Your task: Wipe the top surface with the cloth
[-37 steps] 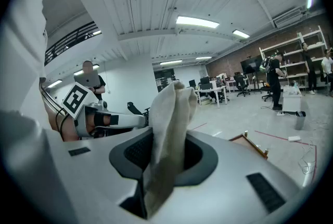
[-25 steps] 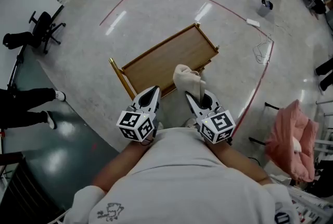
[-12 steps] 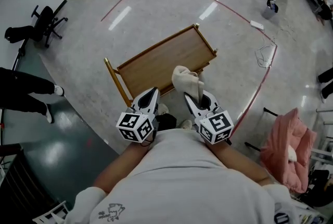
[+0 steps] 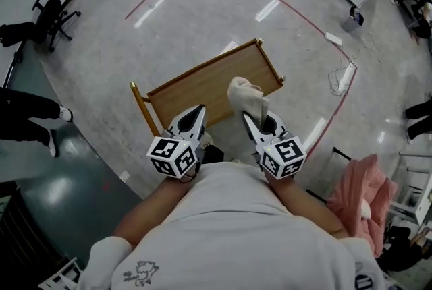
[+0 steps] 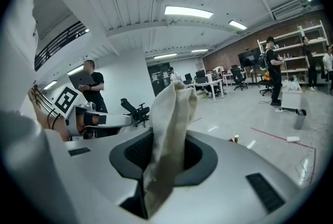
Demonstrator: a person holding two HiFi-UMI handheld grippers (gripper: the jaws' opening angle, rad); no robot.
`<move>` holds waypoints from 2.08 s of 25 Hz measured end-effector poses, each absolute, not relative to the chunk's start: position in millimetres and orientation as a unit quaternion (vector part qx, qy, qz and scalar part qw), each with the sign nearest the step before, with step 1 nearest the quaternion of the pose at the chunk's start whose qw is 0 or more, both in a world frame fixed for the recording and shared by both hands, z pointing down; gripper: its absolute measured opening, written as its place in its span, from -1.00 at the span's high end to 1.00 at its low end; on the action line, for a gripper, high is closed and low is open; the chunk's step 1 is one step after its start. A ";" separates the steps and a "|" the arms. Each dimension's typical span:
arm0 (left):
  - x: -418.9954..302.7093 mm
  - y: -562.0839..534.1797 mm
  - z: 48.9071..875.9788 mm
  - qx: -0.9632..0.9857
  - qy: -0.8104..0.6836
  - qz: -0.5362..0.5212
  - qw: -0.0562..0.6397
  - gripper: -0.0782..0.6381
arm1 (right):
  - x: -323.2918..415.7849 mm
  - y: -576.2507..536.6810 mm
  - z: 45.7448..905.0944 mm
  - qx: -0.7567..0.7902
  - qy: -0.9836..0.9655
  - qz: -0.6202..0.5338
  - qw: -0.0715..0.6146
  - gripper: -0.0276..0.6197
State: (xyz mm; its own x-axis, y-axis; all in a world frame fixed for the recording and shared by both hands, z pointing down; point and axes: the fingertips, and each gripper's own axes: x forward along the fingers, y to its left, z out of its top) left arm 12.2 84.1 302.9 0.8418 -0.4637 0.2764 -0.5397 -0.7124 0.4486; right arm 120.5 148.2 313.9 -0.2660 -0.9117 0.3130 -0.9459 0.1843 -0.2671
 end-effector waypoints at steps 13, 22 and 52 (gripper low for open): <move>19.0 -17.6 346.8 0.902 -0.302 0.094 0.294 0.76 | 193.6 26.6 366.0 0.609 -0.754 0.213 0.118 0.62; 63.2 -70.4 396.2 0.865 -0.365 0.112 0.327 0.76 | 305.5 -59.1 455.7 0.590 -0.746 0.250 0.182 0.62; 5.2 -73.9 551.1 0.755 -0.482 0.165 0.414 0.76 | 337.9 -126.1 697.7 0.517 -0.700 0.348 0.349 0.62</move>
